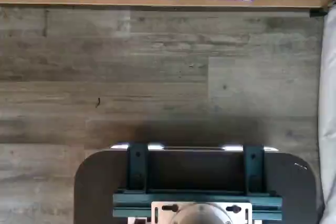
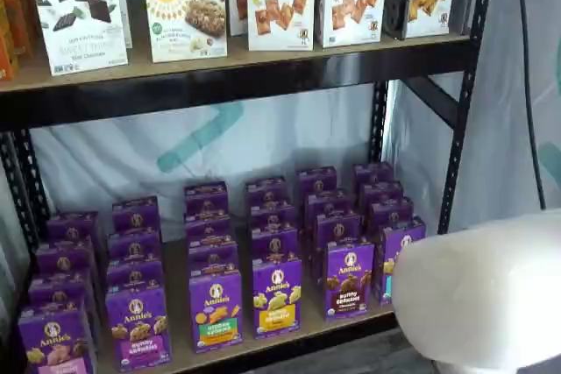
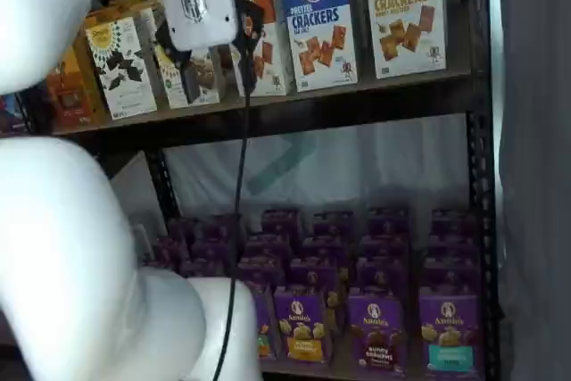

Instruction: Pick up the purple box with a brown patch in the center, on the bottom shelf, the fifth box from the left

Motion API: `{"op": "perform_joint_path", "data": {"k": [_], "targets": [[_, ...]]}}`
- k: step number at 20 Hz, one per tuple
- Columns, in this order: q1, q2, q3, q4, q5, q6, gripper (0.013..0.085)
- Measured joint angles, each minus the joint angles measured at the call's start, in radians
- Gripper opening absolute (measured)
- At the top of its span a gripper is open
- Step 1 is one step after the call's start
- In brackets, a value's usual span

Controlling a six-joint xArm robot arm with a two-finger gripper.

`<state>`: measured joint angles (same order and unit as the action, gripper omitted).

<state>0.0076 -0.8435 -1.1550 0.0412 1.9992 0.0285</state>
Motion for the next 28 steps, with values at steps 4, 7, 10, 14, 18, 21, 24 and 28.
{"op": "perform_joint_path", "data": {"k": [4, 7, 10, 14, 18, 21, 24, 28], "targets": [[-0.023, -0.029, 0.027, 0.025, -0.048, -0.014, 0.085], [-0.032, -0.033, 0.031, 0.033, -0.051, -0.02, 0.085], [-0.043, -0.041, 0.048, 0.045, -0.057, -0.027, 0.085], [-0.047, -0.061, 0.099, 0.043, -0.085, -0.034, 0.085], [-0.061, -0.077, 0.155, 0.055, -0.11, -0.045, 0.085], [-0.066, -0.092, 0.215, 0.062, -0.144, -0.051, 0.085], [-0.069, -0.106, 0.28, 0.07, -0.189, -0.056, 0.085], [-0.048, -0.124, 0.375, 0.051, -0.27, -0.046, 0.085]]}}
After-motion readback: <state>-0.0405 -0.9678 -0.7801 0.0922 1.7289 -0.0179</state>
